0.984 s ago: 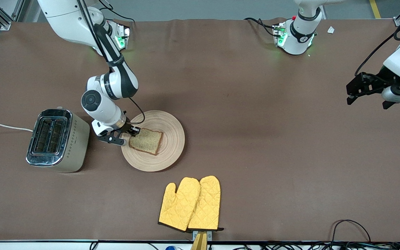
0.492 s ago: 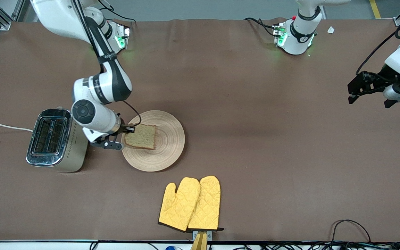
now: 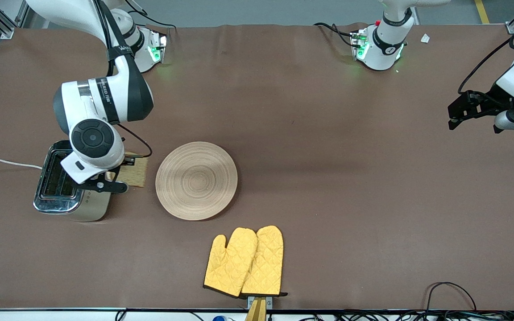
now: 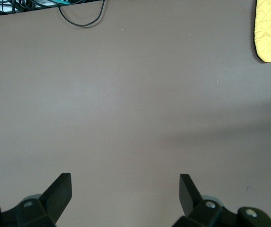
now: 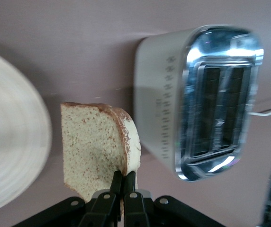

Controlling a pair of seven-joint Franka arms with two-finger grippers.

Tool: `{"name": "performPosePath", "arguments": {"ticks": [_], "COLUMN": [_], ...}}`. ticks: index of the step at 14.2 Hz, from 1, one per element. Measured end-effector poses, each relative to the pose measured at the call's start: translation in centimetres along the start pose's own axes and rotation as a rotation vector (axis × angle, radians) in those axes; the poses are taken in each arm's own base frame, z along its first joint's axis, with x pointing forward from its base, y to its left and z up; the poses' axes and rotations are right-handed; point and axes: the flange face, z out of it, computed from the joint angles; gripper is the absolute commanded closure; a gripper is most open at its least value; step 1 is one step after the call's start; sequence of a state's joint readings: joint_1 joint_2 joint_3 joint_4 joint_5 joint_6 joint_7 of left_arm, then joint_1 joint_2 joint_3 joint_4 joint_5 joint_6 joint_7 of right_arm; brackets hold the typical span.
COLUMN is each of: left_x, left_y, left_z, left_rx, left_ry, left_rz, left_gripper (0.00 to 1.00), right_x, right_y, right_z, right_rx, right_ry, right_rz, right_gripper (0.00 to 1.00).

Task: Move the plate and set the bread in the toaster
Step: 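Lift the bread with the right gripper and carry it over the toaster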

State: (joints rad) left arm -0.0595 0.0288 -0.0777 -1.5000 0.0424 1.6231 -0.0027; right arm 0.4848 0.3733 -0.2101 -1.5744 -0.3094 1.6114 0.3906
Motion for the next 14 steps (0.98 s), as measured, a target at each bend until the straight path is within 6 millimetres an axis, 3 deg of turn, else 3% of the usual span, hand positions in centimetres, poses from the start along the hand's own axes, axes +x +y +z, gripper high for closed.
{"name": "performPosePath", "arguments": {"ticks": [5,7,9,14], "left_x": [-0.3,-0.2,-0.2,-0.1], "left_y": [-0.1,-1.3,-2.2,-2.1], "left_z": [-0.5,-0.2,0.0,0.1], "left_rx": [-0.023,-0.029,-0.032,-0.033], "left_ry": [-0.018,-0.025,-0.028,-0.03], "left_rz": [-0.008,-0.029,-0.044,-0.043], "left_gripper": [0.0,0.0,0.0,0.0], "right_x": [0.4,0.6,0.7,1.3], "right_y": [3.2,4.4,5.3,7.3], "right_z": [0.5,0.0,-0.5,-0.5], "right_rx": [-0.279,-0.372,-0.429,-0.498], "right_ry": [0.025,0.042,0.055,0.067], "right_rz": [0.003,0.013,0.021,0.04], "right_gripper": [1.0,1.0,1.0,1.0]}}
